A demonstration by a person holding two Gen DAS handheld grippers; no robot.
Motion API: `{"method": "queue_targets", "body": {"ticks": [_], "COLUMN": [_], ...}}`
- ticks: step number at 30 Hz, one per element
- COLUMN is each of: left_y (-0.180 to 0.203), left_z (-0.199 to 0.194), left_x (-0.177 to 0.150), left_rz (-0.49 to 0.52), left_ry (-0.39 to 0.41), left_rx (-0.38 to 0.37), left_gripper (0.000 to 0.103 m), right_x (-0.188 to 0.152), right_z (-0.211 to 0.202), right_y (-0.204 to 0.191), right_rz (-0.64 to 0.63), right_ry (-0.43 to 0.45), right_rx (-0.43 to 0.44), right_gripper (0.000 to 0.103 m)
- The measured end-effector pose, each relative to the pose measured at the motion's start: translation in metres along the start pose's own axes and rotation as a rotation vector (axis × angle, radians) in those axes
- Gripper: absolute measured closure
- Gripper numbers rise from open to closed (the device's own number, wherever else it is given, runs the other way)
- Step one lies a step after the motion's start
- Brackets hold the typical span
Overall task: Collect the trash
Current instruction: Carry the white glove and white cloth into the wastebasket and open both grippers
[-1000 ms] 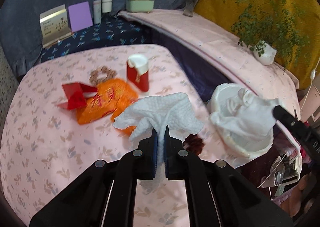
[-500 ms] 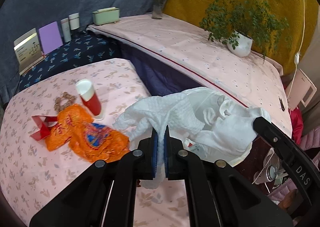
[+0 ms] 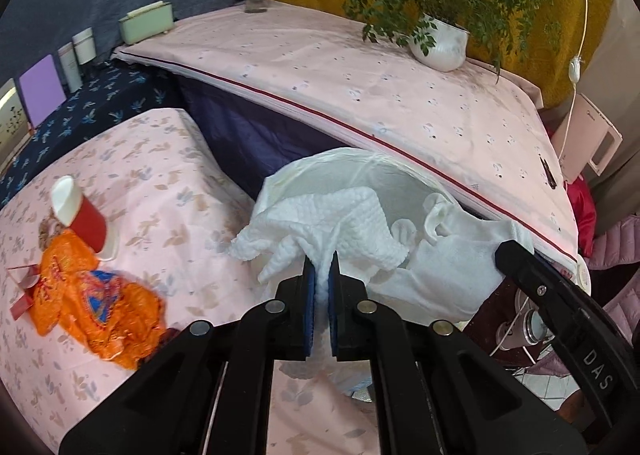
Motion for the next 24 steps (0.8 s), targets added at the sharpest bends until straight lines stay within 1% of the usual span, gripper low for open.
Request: {"method": "queue_targets", "body": {"ticks": [3,4,5,6,7,10,15,18,20,23,24], "left_y": [0.008,0.01,0.011,0.01,0.008,0.004,-0.009,-0.018,-0.025,-0.037,-0.041], "left_z": [0.009,0.011,0.012,0.012,0.011,0.009,0.007,0.004,0.001,-0.005,-0.007], "left_x": [0.003,0.004,0.005,0.005,0.007,0.008,0.007,0.005,0.004,0.001,0.0], "left_rz": [0.004,0.005,0.004,0.001,-0.007,-0.013,-0.04,-0.052,-0.059,-0.076,-0.084], "left_ry": [-0.015,-0.017,-0.015,-0.01,0.003,0.014,0.013,0.018,0.026,0.041,0.045], "left_rx": [-0.028,-0.032,-0.032,-0.03,-0.026,-0.019,-0.006,0.012,0.029,0.053,0.063], "left_gripper": [0.095,0.089,0.082,0.063,0.051,0.046,0.044,0.041,0.037,0.03,0.026], "right_x": [0.002,0.002,0.003,0.003,0.002,0.002,0.001,-0.001,-0.001,-0.001,-0.001], "right_z": [0.004,0.005,0.006,0.008,0.009,0.013,0.021,0.025,0.027,0.027,0.027], "right_y": [0.008,0.01,0.011,0.012,0.012,0.011,0.004,-0.002,-0.008,-0.016,-0.019], "right_rz": [0.01,0.012,0.013,0.014,0.014,0.012,0.003,-0.007,-0.014,-0.028,-0.031], "right_ry": [-0.003,-0.003,-0.006,-0.007,-0.008,-0.014,-0.024,-0.027,-0.026,-0.019,-0.018], "right_rx": [-0.013,-0.015,-0.02,-0.022,-0.022,-0.023,-0.019,-0.02,-0.014,-0.015,-0.011], "right_gripper": [0.088,0.088,0.088,0.088,0.088,0.088,0.087,0.081,0.074,0.066,0.064]}}
Point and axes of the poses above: each gripper's, at about its wrist camera, not at the fingertips, and z roughly the way its jaws point, y to its right, x to its top, the point moved 8 cm from there along z, roughly the way its jaws point, and after that the axes turned 1 degree about x, right-handed, at the moved point
